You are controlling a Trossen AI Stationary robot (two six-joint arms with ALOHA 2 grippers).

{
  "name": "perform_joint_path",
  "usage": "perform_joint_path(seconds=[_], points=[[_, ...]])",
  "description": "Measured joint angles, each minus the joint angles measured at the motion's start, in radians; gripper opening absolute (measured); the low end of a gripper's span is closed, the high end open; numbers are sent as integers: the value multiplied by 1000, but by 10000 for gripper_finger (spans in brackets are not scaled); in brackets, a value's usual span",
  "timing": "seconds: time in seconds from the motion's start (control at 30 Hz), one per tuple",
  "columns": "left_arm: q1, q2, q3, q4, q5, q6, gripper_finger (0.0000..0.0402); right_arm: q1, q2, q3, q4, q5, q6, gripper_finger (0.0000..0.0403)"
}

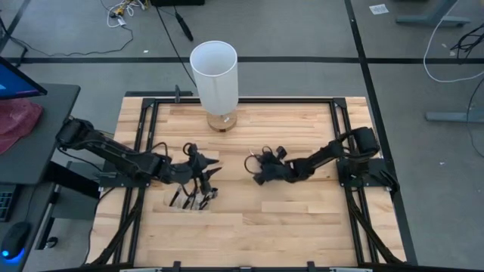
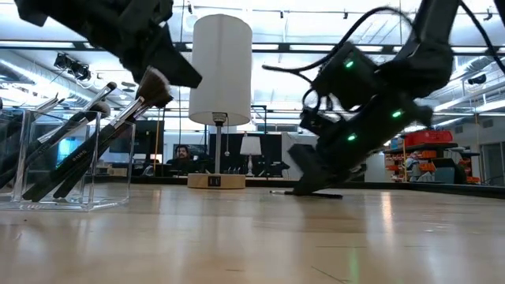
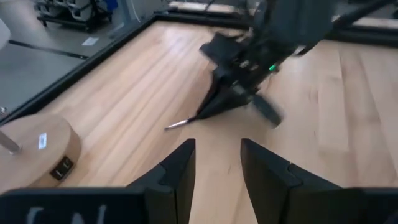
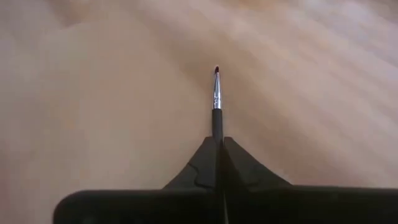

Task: Put items in baskets/containers
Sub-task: Put the eyeshadow brush in the transparent organizer

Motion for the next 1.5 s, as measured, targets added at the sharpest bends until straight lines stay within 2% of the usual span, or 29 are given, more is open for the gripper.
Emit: perform_joint_path(seconds=[0.17, 0.3, 0.37, 0.47, 0.6, 0.67, 0.77, 0.9, 0.97, 1.13, 1.3, 1.5], points=[[5, 0, -38, 35, 3, 4, 131, 86, -93, -9, -29, -29, 1, 2], [20, 0, -90, 161, 15, 27, 131, 157, -157, -22, -10, 49, 18, 2], [32, 0, -123, 260, 68, 75, 131, 202, -182, -23, 0, 107, 25, 2], [52, 4, -168, 445, 211, 180, 131, 265, -214, -22, 80, 195, -28, 2], [65, 27, -181, 573, 323, 303, 131, 330, -227, -21, 341, 219, -269, 2], [65, 31, -174, 607, 353, 356, 137, 354, -227, -21, 494, 189, -417, 2], [62, 41, -160, 635, 396, 401, 160, 372, -227, -19, 692, 67, -593, 3], [57, 76, -128, 696, 494, 424, 205, 373, -229, -19, 863, -123, -708, 4], [50, 109, -106, 725, 532, 425, 224, 370, -229, -18, 895, -174, -728, 4], [19, 200, -17, 745, 600, 459, 237, 359, -229, -17, 914, -195, -738, 5], [-21, 287, 105, 765, 601, 546, 216, 357, -229, -17, 912, -197, -735, 5], [-52, 313, 185, 765, 553, 589, 193, 358, -229, -17, 903, -198, -735, 6]])
